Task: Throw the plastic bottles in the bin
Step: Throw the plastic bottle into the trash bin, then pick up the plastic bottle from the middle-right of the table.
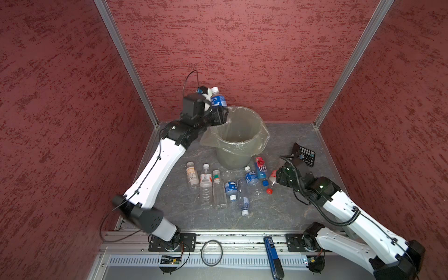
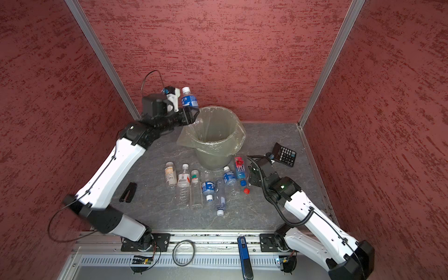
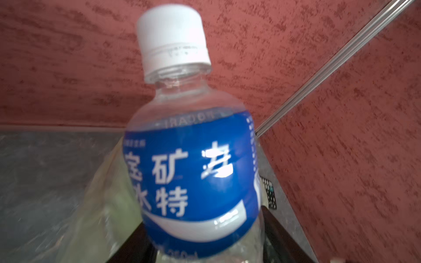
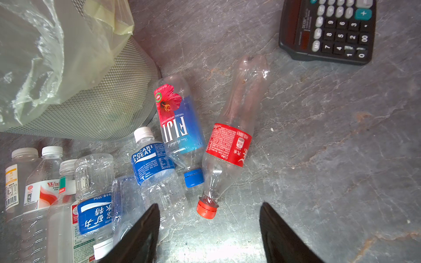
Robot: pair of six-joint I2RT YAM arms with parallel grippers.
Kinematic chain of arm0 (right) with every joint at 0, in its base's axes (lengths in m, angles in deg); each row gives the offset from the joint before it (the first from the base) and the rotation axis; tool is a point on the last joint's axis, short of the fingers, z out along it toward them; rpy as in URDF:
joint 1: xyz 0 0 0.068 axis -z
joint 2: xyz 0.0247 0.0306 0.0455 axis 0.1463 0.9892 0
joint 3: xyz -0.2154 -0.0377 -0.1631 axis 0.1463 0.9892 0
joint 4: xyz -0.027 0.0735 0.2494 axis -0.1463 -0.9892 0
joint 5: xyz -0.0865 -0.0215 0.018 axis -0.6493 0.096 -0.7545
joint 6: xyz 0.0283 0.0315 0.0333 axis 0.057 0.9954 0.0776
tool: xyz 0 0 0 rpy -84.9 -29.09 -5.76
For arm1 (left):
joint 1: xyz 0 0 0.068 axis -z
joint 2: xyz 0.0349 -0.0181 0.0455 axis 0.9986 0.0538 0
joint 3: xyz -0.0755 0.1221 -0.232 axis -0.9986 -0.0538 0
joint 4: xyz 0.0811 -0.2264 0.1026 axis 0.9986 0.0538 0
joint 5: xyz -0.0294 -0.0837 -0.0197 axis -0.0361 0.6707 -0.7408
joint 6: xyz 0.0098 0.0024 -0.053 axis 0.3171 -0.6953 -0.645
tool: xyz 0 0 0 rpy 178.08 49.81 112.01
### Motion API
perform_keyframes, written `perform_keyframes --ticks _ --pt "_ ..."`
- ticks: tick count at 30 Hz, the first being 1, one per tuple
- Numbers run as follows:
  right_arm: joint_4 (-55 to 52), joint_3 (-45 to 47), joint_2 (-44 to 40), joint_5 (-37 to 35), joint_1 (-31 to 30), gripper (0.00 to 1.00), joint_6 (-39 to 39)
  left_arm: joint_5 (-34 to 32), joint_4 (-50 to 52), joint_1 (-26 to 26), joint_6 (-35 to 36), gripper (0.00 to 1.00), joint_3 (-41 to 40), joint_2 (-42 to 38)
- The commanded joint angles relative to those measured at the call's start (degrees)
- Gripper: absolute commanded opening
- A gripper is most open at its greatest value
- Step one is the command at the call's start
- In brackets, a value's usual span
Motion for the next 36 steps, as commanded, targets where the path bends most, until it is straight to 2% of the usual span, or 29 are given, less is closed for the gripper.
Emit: perform_keyframes --ticks 1,4,9,11,15,22,28,36 --pt "-1.18 -1.10 -1.14 -1.37 0.53 0.71 0.91 2.87 6.11 -0.30 2.42 0.89 6.51 6.78" --pt "-2.92 -0.72 -3.03 -2.18 0.67 0.72 1.47 2.20 5.03 -0.63 2.71 0.92 1.58 4.38" --pt "-3.85 -0.71 -3.25 -2.75 0.93 0.73 1.27 0.95 -6.61 -0.16 0.35 0.94 -22.00 -11.45" --pt "-3.50 -0.70 -2.68 -2.56 1.04 0.74 1.32 -0.39 -9.41 0.33 0.21 0.97 -27.38 -16.84" --pt "-2.58 -1.14 0.89 -1.91 1.36 0.77 1.62 -0.68 -11.78 1.12 1.17 1.00 -30.50 -23.57" --pt "-0.03 -2.45 9.99 0.28 5.01 0.78 1.67 -1.45 -10.80 0.70 4.33 1.00 -31.85 -28.38" --pt "4.90 -3.52 18.02 4.78 10.26 0.87 0.23 -3.48 -10.61 -2.28 4.49 1.00 -40.93 -35.30" --pt "9.87 -6.54 27.34 7.03 15.77 0.87 -2.63 -3.18 -7.07 -6.23 3.67 0.99 -53.51 -44.55"
